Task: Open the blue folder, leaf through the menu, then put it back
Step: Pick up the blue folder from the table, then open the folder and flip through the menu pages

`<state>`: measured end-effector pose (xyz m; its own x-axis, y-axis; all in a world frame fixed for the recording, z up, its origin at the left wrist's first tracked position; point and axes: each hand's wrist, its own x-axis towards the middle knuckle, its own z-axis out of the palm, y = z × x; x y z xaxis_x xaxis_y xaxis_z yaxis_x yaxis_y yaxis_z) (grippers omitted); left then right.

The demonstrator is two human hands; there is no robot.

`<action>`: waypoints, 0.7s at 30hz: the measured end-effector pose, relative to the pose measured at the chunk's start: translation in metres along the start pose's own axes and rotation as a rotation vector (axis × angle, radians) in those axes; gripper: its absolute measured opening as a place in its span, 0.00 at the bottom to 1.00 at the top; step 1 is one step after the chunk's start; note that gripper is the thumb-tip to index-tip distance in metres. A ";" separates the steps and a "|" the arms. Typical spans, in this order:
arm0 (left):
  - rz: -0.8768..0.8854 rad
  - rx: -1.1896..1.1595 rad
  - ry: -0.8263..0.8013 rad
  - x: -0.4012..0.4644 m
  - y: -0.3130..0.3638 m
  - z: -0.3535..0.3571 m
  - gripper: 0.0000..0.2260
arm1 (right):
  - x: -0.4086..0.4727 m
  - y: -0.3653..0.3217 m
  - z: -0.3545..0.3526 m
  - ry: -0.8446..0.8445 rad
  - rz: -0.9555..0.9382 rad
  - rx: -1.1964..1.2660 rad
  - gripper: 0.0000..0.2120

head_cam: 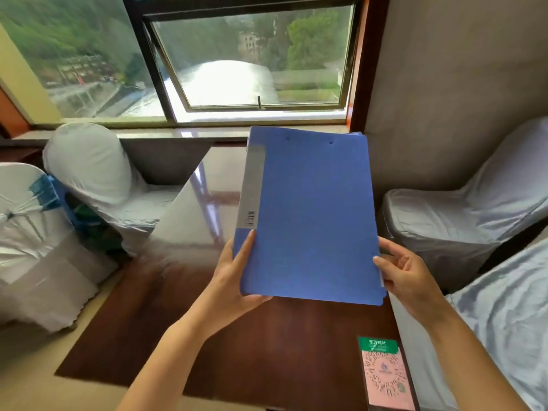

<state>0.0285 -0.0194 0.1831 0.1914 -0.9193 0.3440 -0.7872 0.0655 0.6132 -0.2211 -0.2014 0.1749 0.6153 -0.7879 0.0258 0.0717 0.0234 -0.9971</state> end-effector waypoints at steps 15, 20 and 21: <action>-0.190 -0.499 0.233 0.004 0.023 0.011 0.26 | -0.005 -0.003 -0.014 0.011 0.007 0.119 0.23; -0.353 -0.719 0.276 0.012 0.023 0.010 0.32 | -0.008 -0.005 -0.017 -0.005 0.035 0.123 0.29; -0.424 -0.805 0.296 0.014 0.022 0.006 0.28 | -0.009 -0.005 -0.017 -0.003 0.025 0.131 0.29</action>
<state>0.0099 -0.0330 0.1972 0.5954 -0.7995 0.0795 0.0001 0.0990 0.9951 -0.2402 -0.2052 0.1783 0.6202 -0.7844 0.0012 0.1578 0.1233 -0.9797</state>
